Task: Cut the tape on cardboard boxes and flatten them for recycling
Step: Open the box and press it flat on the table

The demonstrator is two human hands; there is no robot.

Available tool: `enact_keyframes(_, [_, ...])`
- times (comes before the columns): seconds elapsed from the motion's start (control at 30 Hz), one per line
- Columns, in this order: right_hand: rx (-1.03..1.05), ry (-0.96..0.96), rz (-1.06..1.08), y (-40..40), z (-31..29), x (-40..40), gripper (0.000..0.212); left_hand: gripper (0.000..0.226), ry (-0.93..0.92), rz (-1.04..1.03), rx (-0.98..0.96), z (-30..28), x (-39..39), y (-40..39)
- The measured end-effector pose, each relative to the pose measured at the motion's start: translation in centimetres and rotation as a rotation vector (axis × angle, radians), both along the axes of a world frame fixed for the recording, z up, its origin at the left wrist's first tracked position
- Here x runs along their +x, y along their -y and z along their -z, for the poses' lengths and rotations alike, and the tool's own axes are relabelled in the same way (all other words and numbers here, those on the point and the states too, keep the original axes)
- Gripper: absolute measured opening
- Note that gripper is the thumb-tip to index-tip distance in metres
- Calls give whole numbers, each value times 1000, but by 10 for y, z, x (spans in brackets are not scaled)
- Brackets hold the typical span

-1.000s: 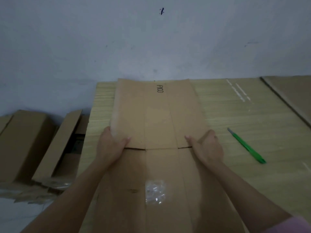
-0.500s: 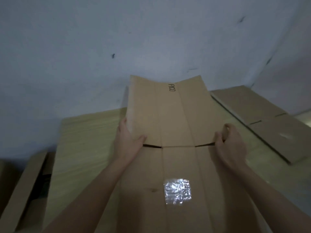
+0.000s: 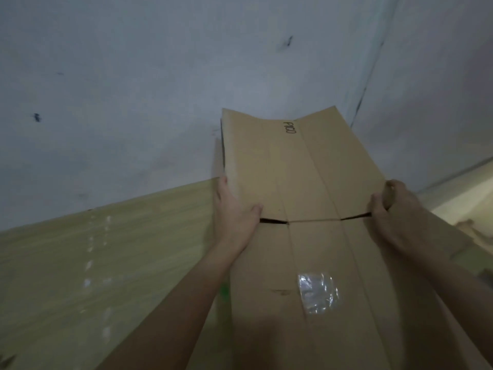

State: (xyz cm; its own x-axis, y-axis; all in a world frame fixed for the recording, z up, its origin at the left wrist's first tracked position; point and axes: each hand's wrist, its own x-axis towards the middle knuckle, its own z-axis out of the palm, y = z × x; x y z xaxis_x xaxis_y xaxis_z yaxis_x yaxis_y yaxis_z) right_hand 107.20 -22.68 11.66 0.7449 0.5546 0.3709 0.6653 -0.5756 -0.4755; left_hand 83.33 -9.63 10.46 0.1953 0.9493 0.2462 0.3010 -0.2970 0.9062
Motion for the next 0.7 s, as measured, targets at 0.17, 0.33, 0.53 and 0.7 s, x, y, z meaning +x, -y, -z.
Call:
enact_keyframes(0.17, [-85,-4,-62,4,23,132,40,83,-36,-80,-34,23,118,21])
enact_keyframes(0.33, [-276,-79,-163,-1,38,236,54,84,-36,-139,-173,57,217,36])
enact_keyframes(0.53, [-418,-142,-381,-22,81,299,86,78,-37,-235,-312,102,275,40])
enact_keyframes(0.7, [-588,6,-512,-32,117,297,73,81,-62,-300,-401,112,282,37])
